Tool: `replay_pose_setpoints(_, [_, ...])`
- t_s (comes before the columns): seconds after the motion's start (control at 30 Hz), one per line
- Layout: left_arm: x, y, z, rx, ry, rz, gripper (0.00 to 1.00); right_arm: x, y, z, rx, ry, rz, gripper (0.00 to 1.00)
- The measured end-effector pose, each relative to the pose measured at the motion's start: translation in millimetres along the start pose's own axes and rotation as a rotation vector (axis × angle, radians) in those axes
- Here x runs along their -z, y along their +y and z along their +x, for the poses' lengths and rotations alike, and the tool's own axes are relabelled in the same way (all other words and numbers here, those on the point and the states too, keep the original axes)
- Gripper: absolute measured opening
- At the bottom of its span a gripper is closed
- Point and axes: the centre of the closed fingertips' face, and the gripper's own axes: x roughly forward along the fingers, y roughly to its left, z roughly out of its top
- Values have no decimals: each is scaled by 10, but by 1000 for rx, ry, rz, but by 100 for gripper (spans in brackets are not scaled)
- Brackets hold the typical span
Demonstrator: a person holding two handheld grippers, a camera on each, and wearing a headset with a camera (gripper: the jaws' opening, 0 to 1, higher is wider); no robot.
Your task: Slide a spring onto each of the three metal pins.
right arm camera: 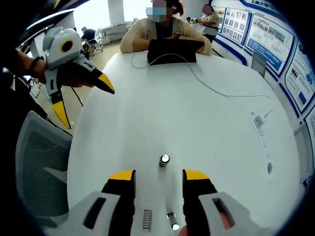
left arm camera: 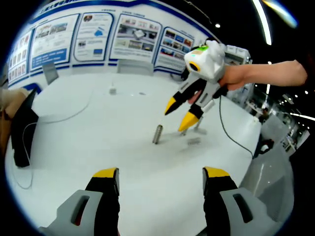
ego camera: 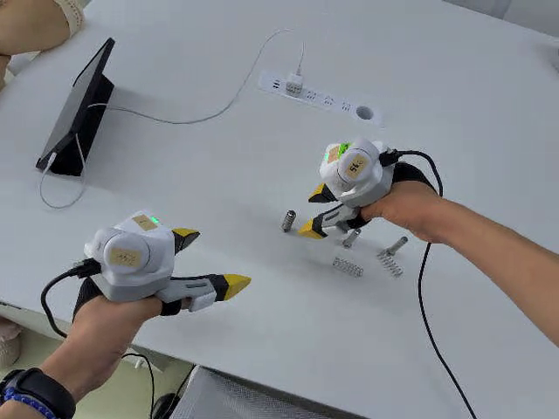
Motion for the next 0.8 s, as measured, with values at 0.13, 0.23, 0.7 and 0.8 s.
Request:
replay_pose_setpoints(0.13, [-18, -11, -3, -1, -1, 8, 70, -10, 69, -92, 20, -25, 15, 41])
replay_pose_setpoints(0.23, [-35, -16, -7, 0, -2, 12, 71, 39, 82, -115, 34, -29, 25, 43])
replay_pose_setpoints(0.7, [-60, -132, -22, 1, 1, 4, 71, 346, 227, -205, 88, -118, 209, 50])
replay_pose_setpoints(0.8, [-68, -127, -24, -7, 1, 5, 72, 391, 235, -281, 117, -155, 271, 52])
